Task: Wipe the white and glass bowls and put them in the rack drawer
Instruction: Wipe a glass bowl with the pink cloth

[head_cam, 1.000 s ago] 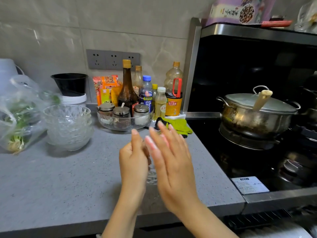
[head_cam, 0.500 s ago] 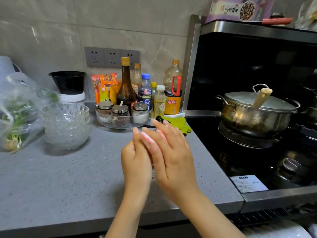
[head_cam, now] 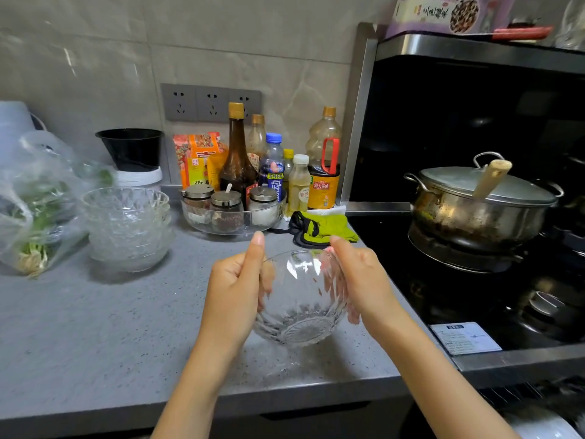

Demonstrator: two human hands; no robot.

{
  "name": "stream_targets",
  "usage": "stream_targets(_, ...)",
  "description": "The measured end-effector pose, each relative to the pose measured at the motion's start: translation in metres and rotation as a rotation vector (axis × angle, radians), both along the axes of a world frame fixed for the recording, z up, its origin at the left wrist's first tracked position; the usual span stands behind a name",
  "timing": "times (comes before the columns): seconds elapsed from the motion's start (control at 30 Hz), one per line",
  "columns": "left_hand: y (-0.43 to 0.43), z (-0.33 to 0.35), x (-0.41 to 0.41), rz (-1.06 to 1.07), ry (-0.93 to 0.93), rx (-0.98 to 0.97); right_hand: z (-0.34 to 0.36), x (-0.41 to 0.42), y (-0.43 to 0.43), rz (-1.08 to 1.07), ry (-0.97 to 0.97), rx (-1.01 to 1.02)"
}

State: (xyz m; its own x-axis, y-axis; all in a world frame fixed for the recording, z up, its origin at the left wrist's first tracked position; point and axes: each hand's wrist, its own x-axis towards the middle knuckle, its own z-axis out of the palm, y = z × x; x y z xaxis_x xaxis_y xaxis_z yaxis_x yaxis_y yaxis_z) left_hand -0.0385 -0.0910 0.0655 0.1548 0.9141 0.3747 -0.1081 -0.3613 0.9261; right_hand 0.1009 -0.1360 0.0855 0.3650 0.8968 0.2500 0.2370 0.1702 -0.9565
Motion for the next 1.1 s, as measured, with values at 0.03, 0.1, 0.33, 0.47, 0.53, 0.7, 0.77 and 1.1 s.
stream_targets(0.03, 0.002, 0.002, -0.002, -0.041, 0.056, 0.031, 0.001, 0.001, 0.001, 0.010, -0.033, 0.018)
stream_targets(0.1, 0.003, 0.007, -0.002, -0.123, 0.170, 0.094, 0.002, 0.002, 0.004, 0.029, -0.159, 0.078)
stream_targets(0.33, -0.009, 0.007, 0.010, 0.027, 0.213, 0.242, -0.009, -0.005, 0.008, 0.028, -0.195, 0.256)
stream_targets(0.47, -0.003, 0.004, 0.008, 0.166, -0.071, -0.041, -0.029, -0.016, -0.001, 0.056, -0.136, 0.308)
stream_targets(0.53, -0.003, 0.000, 0.014, 0.189, -0.138, -0.091, -0.036, -0.029, -0.006, -0.036, -0.417, 0.360)
stream_targets(0.7, -0.014, -0.007, 0.029, 0.129, -0.167, -0.118, -0.030, -0.036, 0.000, -0.224, -0.790, 0.477)
stream_targets(0.77, -0.015, -0.006, 0.028, 0.159, -0.162, -0.113, -0.023, -0.025, 0.004, -0.153, -0.625, 0.446)
stream_targets(1.1, -0.015, -0.006, 0.029, 0.206, -0.124, -0.014, -0.028, -0.039, -0.002, -0.204, -0.873, 0.446)
